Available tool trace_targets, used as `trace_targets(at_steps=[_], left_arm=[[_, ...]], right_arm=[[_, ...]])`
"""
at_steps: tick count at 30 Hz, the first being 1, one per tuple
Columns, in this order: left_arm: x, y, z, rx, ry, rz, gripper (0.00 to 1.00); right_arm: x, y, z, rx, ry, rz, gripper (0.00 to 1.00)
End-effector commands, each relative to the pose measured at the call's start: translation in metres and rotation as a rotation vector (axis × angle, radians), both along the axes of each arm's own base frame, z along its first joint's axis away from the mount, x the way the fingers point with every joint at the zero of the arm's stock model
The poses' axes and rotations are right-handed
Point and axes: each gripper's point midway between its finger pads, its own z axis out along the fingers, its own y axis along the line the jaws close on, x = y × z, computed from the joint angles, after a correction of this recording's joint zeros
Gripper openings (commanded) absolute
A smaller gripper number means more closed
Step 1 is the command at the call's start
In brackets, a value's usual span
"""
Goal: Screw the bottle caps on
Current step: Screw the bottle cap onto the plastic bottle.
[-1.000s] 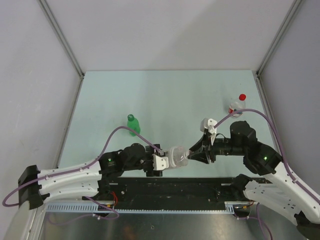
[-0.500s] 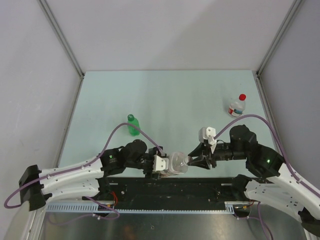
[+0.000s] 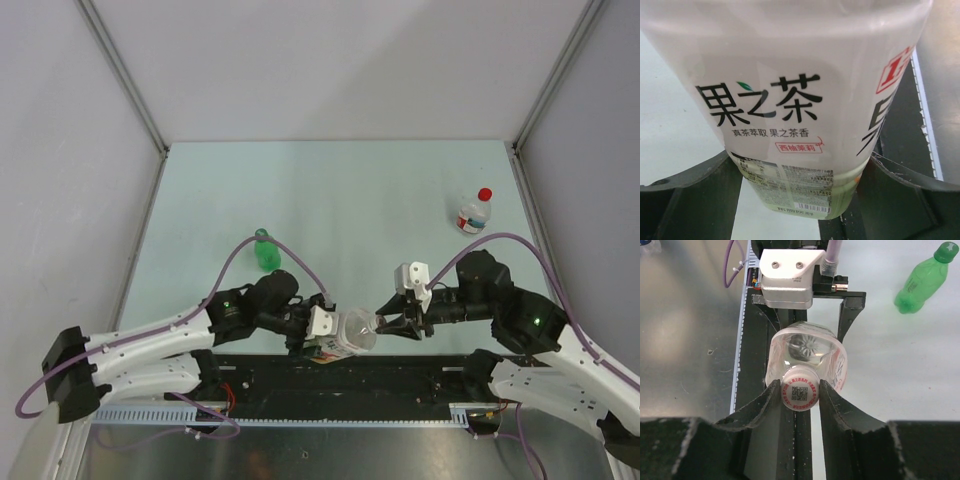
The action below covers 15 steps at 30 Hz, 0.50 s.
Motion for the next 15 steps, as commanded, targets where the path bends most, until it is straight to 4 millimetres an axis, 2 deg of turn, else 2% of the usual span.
trace_targets(at_steps=[1, 10, 15], left_arm=[[0.002, -0.044, 0.099, -0.306, -0.081, -0.097, 0.0], [0.023, -0.042, 0.119, -0.345, -0.181, 0.001, 0.0], [0.057, -0.039, 0.131, -0.351, -0.256, 0.182, 0.0]], right_arm=[[0.0, -0.001, -0.02, -0.088, 0.025, 0.007, 0.0], [0.023, 0.011, -0.023, -0.091, 0.169, -0.182, 0.0], [0.046, 0.01, -0.033, -0.113, 0.253, -0.37, 0.0]])
